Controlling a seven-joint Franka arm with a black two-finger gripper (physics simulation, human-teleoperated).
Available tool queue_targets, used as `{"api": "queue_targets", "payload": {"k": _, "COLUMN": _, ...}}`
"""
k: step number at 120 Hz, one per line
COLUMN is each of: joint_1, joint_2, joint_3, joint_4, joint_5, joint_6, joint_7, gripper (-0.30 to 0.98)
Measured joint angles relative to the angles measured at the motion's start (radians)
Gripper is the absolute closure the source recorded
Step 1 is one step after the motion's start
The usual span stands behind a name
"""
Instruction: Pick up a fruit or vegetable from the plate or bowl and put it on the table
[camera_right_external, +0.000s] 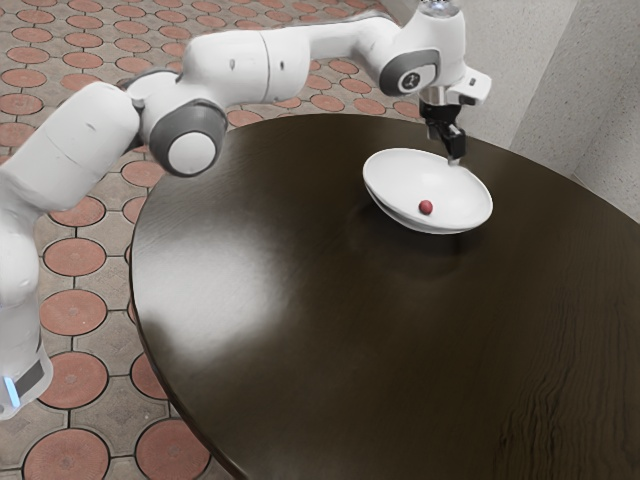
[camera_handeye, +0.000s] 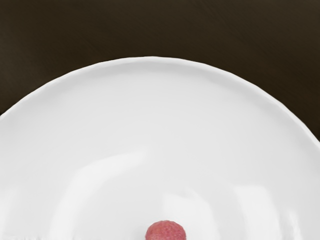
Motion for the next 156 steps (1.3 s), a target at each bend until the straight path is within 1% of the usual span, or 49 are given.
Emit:
{"api": "queue_targets", "payload": {"k": 11, "joint_1": 0.035, "joint_2": 0.040, "joint_3": 0.000, "joint_4": 0.020, "joint_5": -0.001, "joint_6": 0.016, "joint_7": -0.030, "gripper": 0.00}}
{"api": "queue_targets", "payload": {"k": 23, "joint_1": 0.055, "joint_2": 0.057, "joint_3": 0.001, "joint_4": 0.028, "joint_5": 0.000, "joint_6": 0.018, "joint_7": -0.068, "gripper": 0.00}}
{"api": "queue_targets", "payload": {"k": 46, "joint_1": 0.076, "joint_2": 0.117, "joint_3": -0.008, "joint_4": 0.062, "joint_5": -0.001, "joint_6": 0.030, "joint_7": -0.135, "gripper": 0.00}}
{"api": "queue_targets", "payload": {"k": 88, "joint_1": 0.098, "joint_2": 0.185, "joint_3": -0.021, "joint_4": 0.064, "joint_5": -0.076, "joint_6": 0.039, "joint_7": -0.239, "gripper": 0.00}}
{"api": "queue_targets", "payload": {"k": 108, "joint_1": 0.112, "joint_2": 0.203, "joint_3": -0.022, "joint_4": 0.066, "joint_5": -0.091, "joint_6": 0.040, "joint_7": -0.271, "gripper": 0.01}}
{"api": "queue_targets", "payload": {"k": 124, "joint_1": 0.118, "joint_2": 0.231, "joint_3": -0.051, "joint_4": 0.106, "joint_5": -0.095, "joint_6": 0.050, "joint_7": -0.291, "gripper": 0.01}}
{"api": "queue_targets", "payload": {"k": 136, "joint_1": 0.117, "joint_2": 0.239, "joint_3": -0.065, "joint_4": 0.109, "joint_5": -0.093, "joint_6": 0.056, "joint_7": -0.303, "gripper": 0.02}}
{"api": "queue_targets", "payload": {"k": 156, "joint_1": 0.108, "joint_2": 0.256, "joint_3": -0.070, "joint_4": 0.102, "joint_5": -0.026, "joint_6": 0.056, "joint_7": -0.317, "gripper": 0.01}}
